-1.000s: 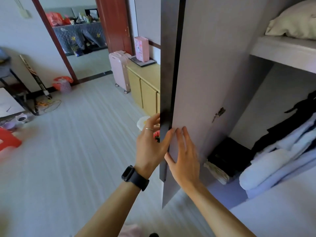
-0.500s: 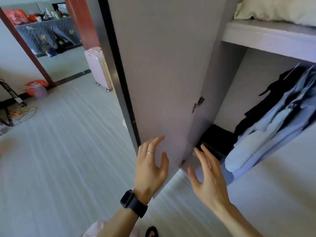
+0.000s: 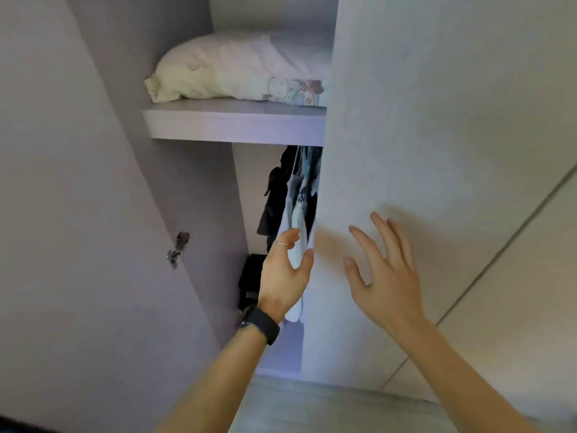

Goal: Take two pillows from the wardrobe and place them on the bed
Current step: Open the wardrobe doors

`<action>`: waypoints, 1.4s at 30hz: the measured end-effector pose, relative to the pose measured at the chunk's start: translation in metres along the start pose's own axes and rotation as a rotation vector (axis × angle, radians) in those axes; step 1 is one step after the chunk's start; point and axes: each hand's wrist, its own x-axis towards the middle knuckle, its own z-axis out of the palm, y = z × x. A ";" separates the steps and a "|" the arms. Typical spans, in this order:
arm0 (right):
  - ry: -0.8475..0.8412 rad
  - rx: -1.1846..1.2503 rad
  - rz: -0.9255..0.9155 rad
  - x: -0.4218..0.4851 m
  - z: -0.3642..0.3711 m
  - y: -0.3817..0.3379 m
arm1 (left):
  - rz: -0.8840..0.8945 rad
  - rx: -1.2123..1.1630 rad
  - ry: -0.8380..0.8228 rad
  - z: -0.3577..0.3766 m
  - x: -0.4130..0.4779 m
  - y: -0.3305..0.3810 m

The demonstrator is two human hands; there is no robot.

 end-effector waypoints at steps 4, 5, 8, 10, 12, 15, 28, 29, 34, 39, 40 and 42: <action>0.034 -0.111 0.050 0.040 -0.001 0.018 | 0.052 -0.085 0.011 0.013 0.041 0.030; 0.005 -0.137 0.071 0.047 0.004 0.022 | 0.051 -0.103 -0.003 0.013 0.049 0.036; -0.050 -0.230 0.119 0.053 0.031 0.036 | 0.080 -0.120 -0.095 0.014 0.068 0.043; -0.036 -0.289 0.134 0.052 0.047 0.043 | 0.075 -0.105 -0.152 0.016 0.078 0.041; -0.011 -0.307 0.143 0.052 0.055 0.047 | 0.046 -0.084 -0.157 0.017 0.086 0.034; 0.009 -0.323 0.127 0.050 0.055 0.049 | 0.044 -0.083 -0.124 0.020 0.088 0.028; 0.012 0.077 0.329 -0.041 0.051 -0.010 | -0.013 -0.363 -0.379 -0.017 0.029 0.016; -0.001 0.134 0.377 -0.058 0.047 -0.020 | -0.012 -0.398 -0.425 -0.023 0.016 0.018; 0.046 0.452 0.642 -0.146 0.035 -0.073 | -0.026 -0.515 -0.637 -0.032 -0.042 0.020; 0.216 0.519 0.887 -0.199 0.016 -0.099 | 0.014 -0.587 -0.864 -0.017 -0.078 0.028; 0.258 0.511 0.916 -0.205 0.011 -0.098 | 0.025 -0.595 -0.905 -0.011 -0.082 0.030; 0.339 0.490 0.961 -0.217 -0.003 -0.092 | 0.043 -0.615 -0.970 0.001 -0.093 0.036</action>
